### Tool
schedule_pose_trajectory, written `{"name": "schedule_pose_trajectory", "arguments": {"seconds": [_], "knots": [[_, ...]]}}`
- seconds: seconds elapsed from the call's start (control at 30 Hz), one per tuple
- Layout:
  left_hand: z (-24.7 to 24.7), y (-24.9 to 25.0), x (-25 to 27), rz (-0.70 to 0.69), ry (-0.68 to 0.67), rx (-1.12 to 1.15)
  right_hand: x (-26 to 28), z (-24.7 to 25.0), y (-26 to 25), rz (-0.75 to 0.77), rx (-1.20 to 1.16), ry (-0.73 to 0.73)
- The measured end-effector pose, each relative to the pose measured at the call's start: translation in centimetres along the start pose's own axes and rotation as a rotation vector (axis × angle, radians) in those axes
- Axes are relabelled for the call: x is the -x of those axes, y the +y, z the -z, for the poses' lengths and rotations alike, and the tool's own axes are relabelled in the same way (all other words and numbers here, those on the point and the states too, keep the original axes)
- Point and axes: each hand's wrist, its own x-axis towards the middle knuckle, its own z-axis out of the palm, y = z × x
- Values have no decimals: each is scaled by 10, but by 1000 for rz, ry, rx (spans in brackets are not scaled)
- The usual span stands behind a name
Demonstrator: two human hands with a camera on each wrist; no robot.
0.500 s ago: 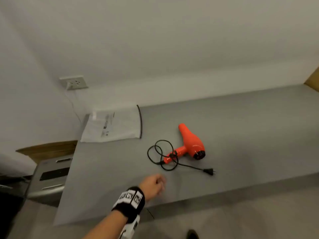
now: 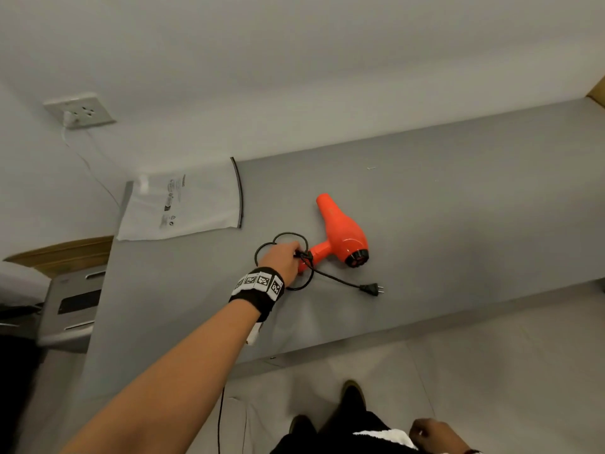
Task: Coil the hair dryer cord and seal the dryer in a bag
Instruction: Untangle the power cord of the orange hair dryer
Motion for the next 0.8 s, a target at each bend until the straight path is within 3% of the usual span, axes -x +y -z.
{"name": "schedule_pose_trajectory", "arguments": {"seconds": [0.1, 0.13, 0.2, 0.27, 0.33, 0.37, 0.4, 0.43, 0.63, 0.8], "knots": [[7, 1, 6, 27, 123, 227, 5, -1, -9, 94, 128, 54], [11, 2, 10, 28, 163, 326, 13, 3, 2, 199, 81, 52], [20, 4, 19, 25, 222, 513, 23, 13, 7, 224, -64, -6], [31, 7, 30, 14, 261, 671, 54, 18, 43, 186, 95, 11], [41, 10, 43, 5, 276, 830, 105, 10, 79, 8, 329, -187], [45, 11, 49, -2, 277, 879, 134, 11, 101, -121, 245, -295], [49, 12, 55, -8, 272, 921, 152, 17, 120, -177, 181, -269], [54, 14, 60, -10, 269, 950, 151, 23, 125, -103, 241, -153], [66, 16, 79, -53, 234, 1003, 112, 28, 5, 291, -76, 25], [68, 17, 91, -107, 162, 977, 104, 12, -55, 480, -42, 159]]}}
